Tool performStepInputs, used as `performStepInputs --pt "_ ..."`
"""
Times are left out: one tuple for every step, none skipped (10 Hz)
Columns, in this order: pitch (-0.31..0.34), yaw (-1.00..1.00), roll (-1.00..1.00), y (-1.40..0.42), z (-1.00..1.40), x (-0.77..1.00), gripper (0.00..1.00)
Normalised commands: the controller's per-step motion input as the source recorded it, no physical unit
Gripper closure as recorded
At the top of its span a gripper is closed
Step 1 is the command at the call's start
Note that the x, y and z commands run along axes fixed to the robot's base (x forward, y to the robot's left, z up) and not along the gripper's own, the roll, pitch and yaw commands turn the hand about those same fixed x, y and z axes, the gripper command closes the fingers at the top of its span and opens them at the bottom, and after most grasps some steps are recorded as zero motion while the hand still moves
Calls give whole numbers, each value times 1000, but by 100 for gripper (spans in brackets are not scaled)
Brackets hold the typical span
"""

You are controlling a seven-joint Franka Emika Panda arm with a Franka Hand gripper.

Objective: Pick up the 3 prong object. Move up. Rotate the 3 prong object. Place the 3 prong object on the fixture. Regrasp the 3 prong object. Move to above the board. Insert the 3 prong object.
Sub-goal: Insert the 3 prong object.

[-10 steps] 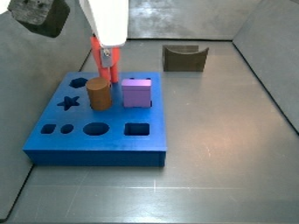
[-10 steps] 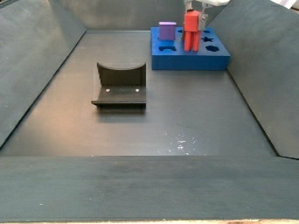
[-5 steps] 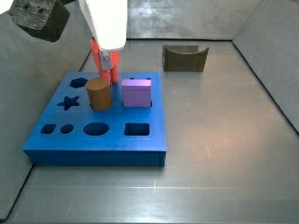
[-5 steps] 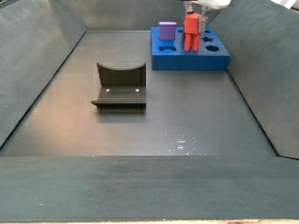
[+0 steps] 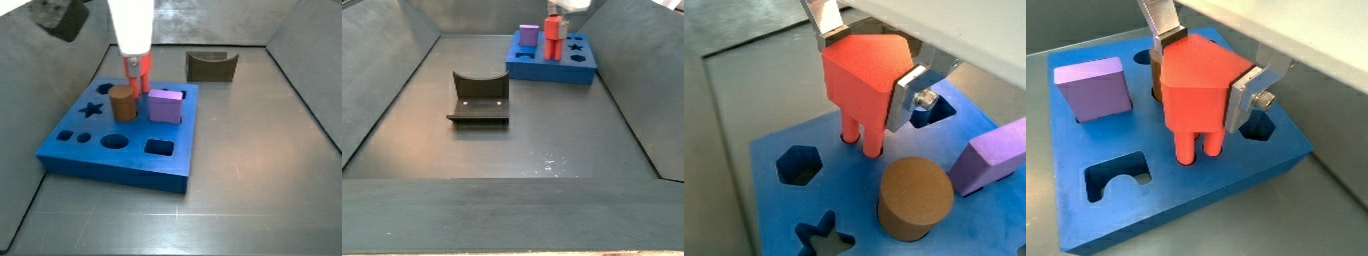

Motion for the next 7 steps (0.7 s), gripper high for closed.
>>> performStepInputs --pt "0 0 3 11 -43 -31 100" --pt "123 -6 -150 49 -743 63 100" --pt "39 -274 -249 71 -614 91 100" --pt "56 -129 -61 240 -1000 303 100" --pt "37 0 0 297 -1000 474 100" --pt "26 0 0 271 -1000 503 100" --pt "13 63 0 237 -1000 523 100"
